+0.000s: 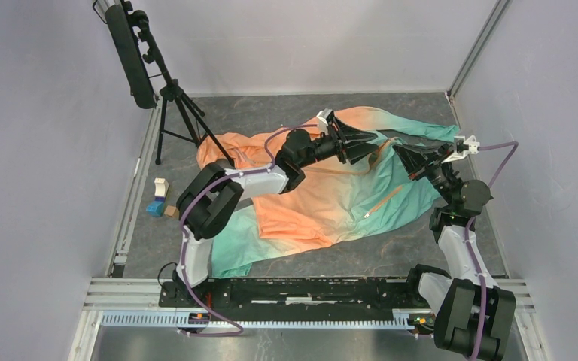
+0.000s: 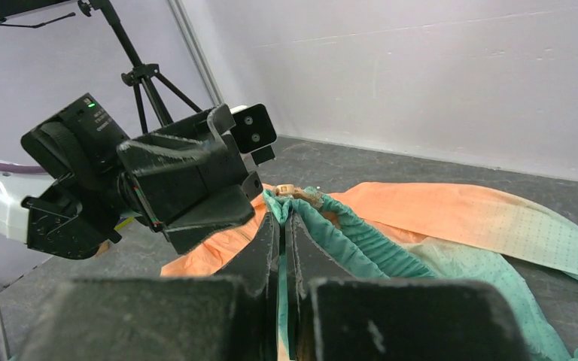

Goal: Zip up the jacket

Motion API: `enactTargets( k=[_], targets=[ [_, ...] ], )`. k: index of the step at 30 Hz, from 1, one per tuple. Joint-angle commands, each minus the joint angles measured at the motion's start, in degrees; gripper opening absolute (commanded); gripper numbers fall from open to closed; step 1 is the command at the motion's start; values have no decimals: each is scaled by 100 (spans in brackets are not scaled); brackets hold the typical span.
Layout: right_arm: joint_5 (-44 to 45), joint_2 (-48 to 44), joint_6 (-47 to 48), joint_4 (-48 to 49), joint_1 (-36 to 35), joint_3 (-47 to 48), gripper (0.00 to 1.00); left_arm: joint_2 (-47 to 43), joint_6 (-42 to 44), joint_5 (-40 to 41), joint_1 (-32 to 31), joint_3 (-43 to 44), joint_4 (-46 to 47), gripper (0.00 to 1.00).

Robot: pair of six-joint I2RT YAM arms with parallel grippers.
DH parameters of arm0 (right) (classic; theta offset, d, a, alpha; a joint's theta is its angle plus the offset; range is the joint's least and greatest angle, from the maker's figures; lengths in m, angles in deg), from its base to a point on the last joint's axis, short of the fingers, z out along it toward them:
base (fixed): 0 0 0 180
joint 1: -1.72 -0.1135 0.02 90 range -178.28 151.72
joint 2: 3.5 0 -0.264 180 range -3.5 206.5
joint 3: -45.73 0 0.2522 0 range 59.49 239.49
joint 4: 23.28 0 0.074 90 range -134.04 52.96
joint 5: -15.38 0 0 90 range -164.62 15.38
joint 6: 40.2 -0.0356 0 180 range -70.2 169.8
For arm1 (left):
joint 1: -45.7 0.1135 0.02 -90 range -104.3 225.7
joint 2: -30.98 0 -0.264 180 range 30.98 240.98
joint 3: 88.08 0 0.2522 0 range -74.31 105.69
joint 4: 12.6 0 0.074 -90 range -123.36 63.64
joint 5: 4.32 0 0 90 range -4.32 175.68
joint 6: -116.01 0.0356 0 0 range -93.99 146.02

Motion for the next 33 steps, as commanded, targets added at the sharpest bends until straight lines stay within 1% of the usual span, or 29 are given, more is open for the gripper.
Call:
enactTargets(
  k=[1,3,8,10,14,17,21,25,31,33],
  targets=[
    [-69,-36,201,251,20,110,0,6,-1236,557,-178,178,708,48],
    [-67,-41,207,233,21,128,0,9,-1254,555,-194,173,622,47],
    [-50,-79,200,198,20,154,0,-181,-1070,809,-192,-177,317,45],
    [-41,-99,217,162,18,154,0,-92,-1079,819,-192,-147,282,41],
    [-23,-155,299,42,16,162,0,9,-1129,949,-192,-153,310,38],
    [-23,-163,308,34,20,162,0,80,-1036,963,-192,18,217,36],
    [-21,-175,346,-23,22,189,0,147,-999,919,-201,105,173,35],
    [-8,-142,318,-2,24,189,0,135,-838,855,-210,143,14,38],
    [4,-108,297,34,20,167,0,164,-811,812,-253,226,-32,39],
    [21,-115,291,43,22,165,0,211,-791,752,-278,315,-76,38]
  ],
)
